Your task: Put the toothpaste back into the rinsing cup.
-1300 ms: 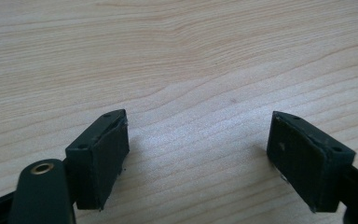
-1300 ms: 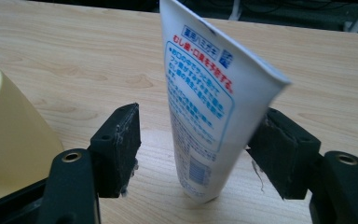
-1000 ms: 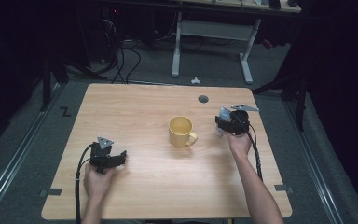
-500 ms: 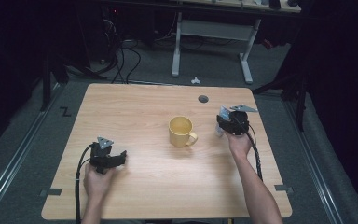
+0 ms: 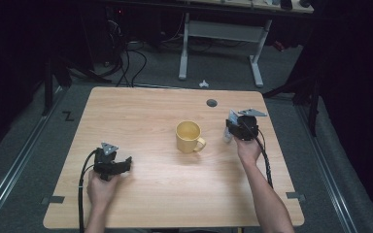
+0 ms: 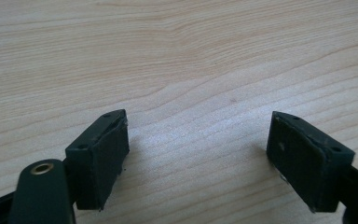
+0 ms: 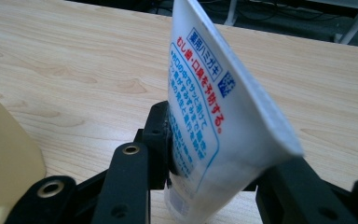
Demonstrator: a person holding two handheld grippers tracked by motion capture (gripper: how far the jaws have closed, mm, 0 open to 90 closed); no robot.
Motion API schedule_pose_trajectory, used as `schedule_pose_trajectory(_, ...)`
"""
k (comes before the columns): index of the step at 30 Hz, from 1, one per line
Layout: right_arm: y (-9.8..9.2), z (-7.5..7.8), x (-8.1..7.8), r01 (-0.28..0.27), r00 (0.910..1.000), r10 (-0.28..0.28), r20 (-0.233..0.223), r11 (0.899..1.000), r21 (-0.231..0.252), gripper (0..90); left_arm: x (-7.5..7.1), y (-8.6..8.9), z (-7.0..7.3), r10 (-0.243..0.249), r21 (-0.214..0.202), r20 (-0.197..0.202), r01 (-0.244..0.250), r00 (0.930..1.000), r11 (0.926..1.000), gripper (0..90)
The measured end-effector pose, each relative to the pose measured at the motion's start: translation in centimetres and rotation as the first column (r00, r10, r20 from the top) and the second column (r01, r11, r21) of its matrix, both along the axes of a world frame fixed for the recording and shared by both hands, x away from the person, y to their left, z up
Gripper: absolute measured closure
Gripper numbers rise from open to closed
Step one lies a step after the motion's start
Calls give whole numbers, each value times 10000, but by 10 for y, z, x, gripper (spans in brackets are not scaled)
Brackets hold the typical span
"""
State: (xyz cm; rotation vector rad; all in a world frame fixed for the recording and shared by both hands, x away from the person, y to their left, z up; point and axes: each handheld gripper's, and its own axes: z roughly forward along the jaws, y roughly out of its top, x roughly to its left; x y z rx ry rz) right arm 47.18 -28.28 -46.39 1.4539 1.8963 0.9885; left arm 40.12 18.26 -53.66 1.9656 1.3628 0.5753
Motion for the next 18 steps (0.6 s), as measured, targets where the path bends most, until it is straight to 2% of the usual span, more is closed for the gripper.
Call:
schedule_pose_trajectory(8,-2,5,1,-206,9996,208,-173,9997,102,670,0,0,0,-3,0,-2,3,10000,10000,213)
schedule_pose_trajectory(18,3,19,-3,-870,9958,874,-287,9961,144,677,0,0,0,3,5,5,-3,10000,10000,213)
